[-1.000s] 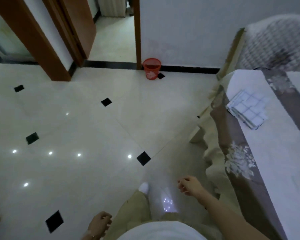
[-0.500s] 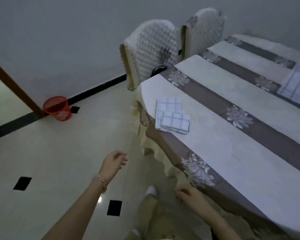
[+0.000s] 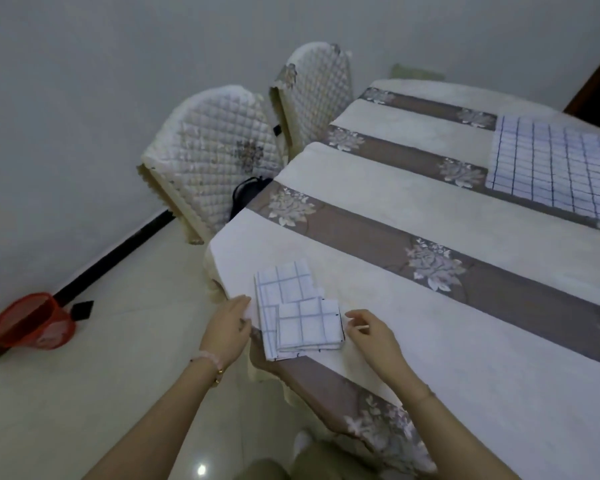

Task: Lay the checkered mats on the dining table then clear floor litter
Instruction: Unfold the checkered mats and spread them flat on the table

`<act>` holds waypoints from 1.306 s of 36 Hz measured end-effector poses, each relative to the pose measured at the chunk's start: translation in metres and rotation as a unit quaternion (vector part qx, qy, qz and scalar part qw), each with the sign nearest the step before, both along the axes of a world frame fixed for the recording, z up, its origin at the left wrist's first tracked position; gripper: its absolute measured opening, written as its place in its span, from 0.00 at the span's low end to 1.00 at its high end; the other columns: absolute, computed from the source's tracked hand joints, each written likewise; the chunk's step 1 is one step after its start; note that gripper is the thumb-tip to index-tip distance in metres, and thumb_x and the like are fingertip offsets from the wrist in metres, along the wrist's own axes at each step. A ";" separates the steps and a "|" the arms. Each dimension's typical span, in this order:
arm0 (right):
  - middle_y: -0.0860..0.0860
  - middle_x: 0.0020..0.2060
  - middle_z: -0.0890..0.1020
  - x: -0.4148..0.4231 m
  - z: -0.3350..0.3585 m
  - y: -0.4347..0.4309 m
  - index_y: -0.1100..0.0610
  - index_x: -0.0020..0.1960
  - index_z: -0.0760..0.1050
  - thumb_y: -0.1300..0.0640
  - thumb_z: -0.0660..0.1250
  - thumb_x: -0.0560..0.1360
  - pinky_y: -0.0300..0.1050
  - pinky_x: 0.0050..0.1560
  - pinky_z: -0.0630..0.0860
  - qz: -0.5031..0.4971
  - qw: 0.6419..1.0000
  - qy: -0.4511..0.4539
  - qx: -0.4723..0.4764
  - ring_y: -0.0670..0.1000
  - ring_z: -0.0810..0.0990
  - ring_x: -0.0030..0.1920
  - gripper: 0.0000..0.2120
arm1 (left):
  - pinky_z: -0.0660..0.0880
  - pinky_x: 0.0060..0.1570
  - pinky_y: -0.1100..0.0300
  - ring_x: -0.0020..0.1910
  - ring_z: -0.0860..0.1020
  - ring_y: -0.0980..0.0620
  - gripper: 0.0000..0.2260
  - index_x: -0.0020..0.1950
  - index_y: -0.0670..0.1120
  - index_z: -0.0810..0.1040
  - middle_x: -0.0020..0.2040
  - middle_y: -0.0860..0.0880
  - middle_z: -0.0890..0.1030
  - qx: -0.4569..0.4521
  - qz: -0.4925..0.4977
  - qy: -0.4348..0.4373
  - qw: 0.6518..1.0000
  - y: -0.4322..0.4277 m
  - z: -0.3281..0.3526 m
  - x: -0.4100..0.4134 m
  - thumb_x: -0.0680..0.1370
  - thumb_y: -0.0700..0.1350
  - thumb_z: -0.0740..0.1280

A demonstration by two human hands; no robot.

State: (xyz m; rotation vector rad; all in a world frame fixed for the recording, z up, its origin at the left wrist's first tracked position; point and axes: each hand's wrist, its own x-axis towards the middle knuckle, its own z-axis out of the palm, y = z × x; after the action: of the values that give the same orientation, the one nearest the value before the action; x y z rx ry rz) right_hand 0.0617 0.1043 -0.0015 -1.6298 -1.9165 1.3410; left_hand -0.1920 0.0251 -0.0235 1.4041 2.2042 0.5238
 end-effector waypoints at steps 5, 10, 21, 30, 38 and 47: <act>0.52 0.59 0.76 -0.011 -0.005 0.014 0.54 0.64 0.71 0.56 0.62 0.77 0.42 0.54 0.72 -0.014 1.000 -0.016 0.014 0.48 0.75 0.50 0.16 | 0.51 0.73 0.59 0.75 0.58 0.47 0.22 0.75 0.40 0.60 0.76 0.44 0.60 -0.010 -0.048 0.068 0.996 0.019 -0.017 -0.018 0.81 0.42 0.57; 0.50 0.63 0.74 -0.022 -0.006 0.022 0.53 0.67 0.70 0.54 0.65 0.76 0.42 0.57 0.71 -0.018 0.999 -0.029 0.022 0.48 0.74 0.55 0.19 | 0.53 0.73 0.57 0.75 0.60 0.46 0.22 0.74 0.41 0.62 0.75 0.45 0.62 0.007 -0.062 0.088 0.994 0.021 -0.026 -0.023 0.81 0.45 0.55; 0.51 0.49 0.76 -0.042 -0.011 0.029 0.52 0.57 0.77 0.55 0.69 0.73 0.49 0.57 0.75 -0.010 0.995 -0.095 0.029 0.53 0.76 0.53 0.13 | 0.49 0.71 0.61 0.75 0.56 0.49 0.27 0.75 0.45 0.59 0.76 0.48 0.60 0.007 -0.099 0.057 0.993 0.017 -0.032 -0.031 0.77 0.52 0.48; 0.49 0.42 0.76 -0.041 -0.012 0.022 0.51 0.41 0.74 0.58 0.68 0.72 0.34 0.38 0.67 -0.081 0.993 -0.080 0.031 0.49 0.74 0.43 0.04 | 0.76 0.54 0.43 0.56 0.80 0.43 0.27 0.60 0.41 0.78 0.58 0.43 0.81 -0.033 -0.176 0.182 0.967 0.020 -0.018 -0.038 0.81 0.52 0.43; 0.51 0.36 0.77 -0.034 0.012 0.016 0.55 0.40 0.74 0.61 0.67 0.74 0.45 0.40 0.75 -0.206 0.972 0.102 -0.056 0.51 0.76 0.38 0.05 | 0.76 0.57 0.47 0.55 0.80 0.44 0.23 0.59 0.40 0.78 0.57 0.42 0.80 0.001 -0.215 0.187 0.959 0.027 -0.019 -0.050 0.78 0.51 0.50; 0.54 0.35 0.78 -0.030 0.044 0.000 0.61 0.44 0.73 0.64 0.64 0.76 0.38 0.32 0.78 -0.298 0.908 0.276 -0.098 0.47 0.79 0.32 0.02 | 0.74 0.59 0.51 0.57 0.79 0.44 0.17 0.61 0.40 0.77 0.59 0.43 0.79 0.045 -0.231 0.123 0.964 0.043 -0.009 -0.048 0.73 0.43 0.64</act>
State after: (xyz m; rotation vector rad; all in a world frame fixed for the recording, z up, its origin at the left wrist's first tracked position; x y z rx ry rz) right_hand 0.0314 0.1040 0.0430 -1.5139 -0.8861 1.5215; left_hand -0.2401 0.0679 -0.0329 2.0490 1.9458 0.2950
